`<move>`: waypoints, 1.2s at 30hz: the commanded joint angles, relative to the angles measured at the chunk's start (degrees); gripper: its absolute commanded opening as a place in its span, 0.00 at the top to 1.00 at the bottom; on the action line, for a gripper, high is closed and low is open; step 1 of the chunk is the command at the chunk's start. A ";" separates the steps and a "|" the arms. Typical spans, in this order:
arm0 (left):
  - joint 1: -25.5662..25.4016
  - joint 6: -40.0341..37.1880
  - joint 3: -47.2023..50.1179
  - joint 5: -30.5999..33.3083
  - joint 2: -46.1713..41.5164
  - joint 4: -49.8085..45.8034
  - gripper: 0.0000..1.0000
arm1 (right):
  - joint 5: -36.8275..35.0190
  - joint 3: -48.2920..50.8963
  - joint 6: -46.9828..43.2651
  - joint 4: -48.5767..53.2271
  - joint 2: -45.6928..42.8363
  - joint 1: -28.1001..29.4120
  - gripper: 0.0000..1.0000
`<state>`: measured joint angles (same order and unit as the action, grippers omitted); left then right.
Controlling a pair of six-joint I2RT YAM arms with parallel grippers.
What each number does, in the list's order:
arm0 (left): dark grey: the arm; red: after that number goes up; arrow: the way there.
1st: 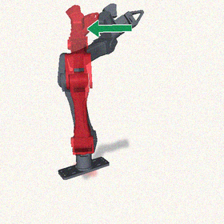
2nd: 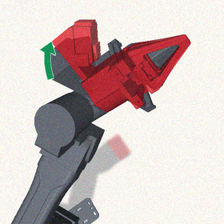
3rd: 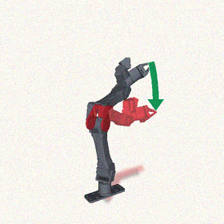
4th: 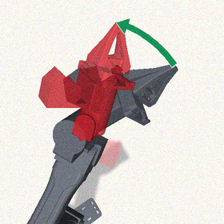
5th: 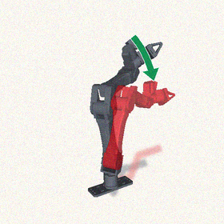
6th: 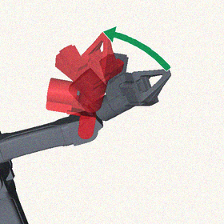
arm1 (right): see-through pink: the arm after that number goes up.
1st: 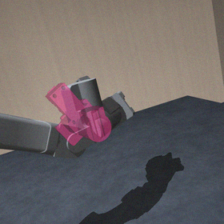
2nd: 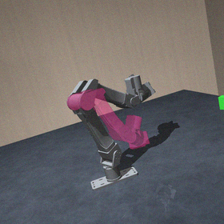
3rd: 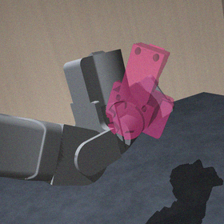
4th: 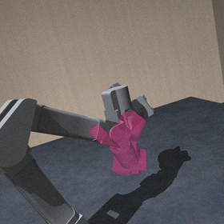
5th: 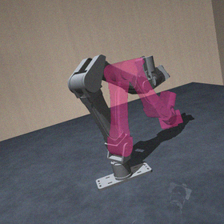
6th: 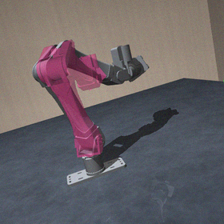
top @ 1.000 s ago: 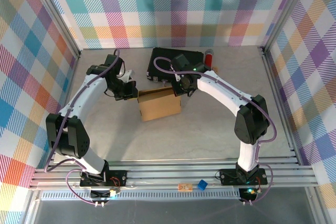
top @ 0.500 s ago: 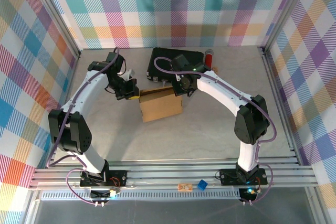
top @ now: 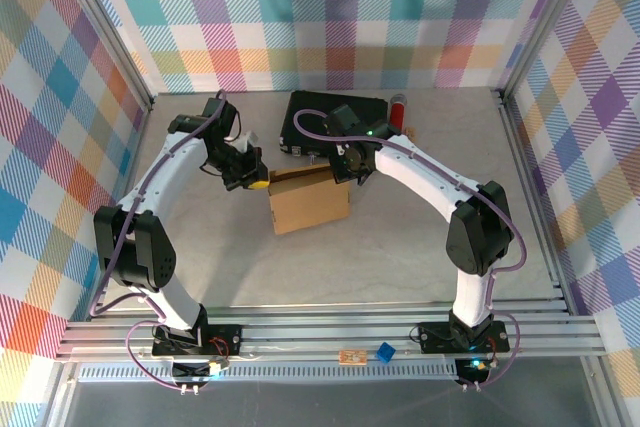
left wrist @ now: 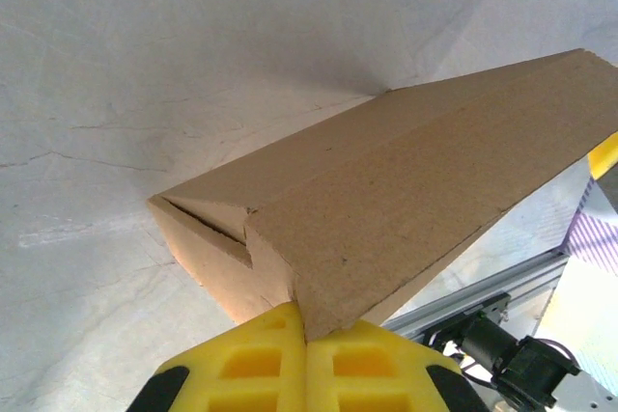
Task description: Fold the paper box
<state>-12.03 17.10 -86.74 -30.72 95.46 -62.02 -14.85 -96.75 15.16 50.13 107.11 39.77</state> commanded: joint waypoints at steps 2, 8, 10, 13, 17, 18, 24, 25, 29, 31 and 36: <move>-0.62 1.75 -2.45 -5.64 0.82 0.39 1.00 | 1.45 1.56 1.50 3.55 2.14 1.36 1.00; -0.62 2.48 -1.83 -7.96 0.82 1.05 1.00 | 0.32 1.43 2.92 3.66 2.14 1.35 1.00; -0.62 2.65 -1.83 -8.68 0.91 1.32 1.00 | -0.06 1.38 3.40 3.81 2.22 1.36 1.00; -0.62 3.25 -1.78 -9.79 0.99 1.90 1.00 | -0.68 1.20 4.34 3.84 2.25 1.33 1.00; -0.63 3.81 -1.45 -11.56 1.04 2.72 1.00 | -0.97 1.13 5.18 3.95 2.48 1.36 1.00; -0.62 3.81 -1.33 -12.00 0.99 2.93 1.00 | -1.05 1.12 5.36 4.00 2.53 1.34 1.00; -0.63 3.81 0.51 -15.29 0.80 4.42 1.00 | -1.65 0.94 6.16 4.54 3.09 1.37 1.00; -0.71 3.68 0.83 -16.11 0.73 4.78 1.00 | -1.67 0.87 6.35 4.67 3.19 1.30 1.00; -0.80 3.12 1.59 -18.28 0.77 5.16 1.00 | -1.97 0.26 7.06 4.89 3.63 1.36 1.00; -0.80 2.43 1.78 -18.26 0.86 4.60 1.00 | -2.28 -0.16 7.42 5.04 3.72 1.34 1.00; -0.80 -0.26 1.63 -16.85 1.54 2.09 1.00 | -2.40 -1.51 8.03 5.75 3.98 1.34 1.00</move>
<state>-11.92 18.98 -85.73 -43.70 95.94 -59.00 -21.69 -97.78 21.32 52.47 108.53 39.77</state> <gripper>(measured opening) 0.039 0.042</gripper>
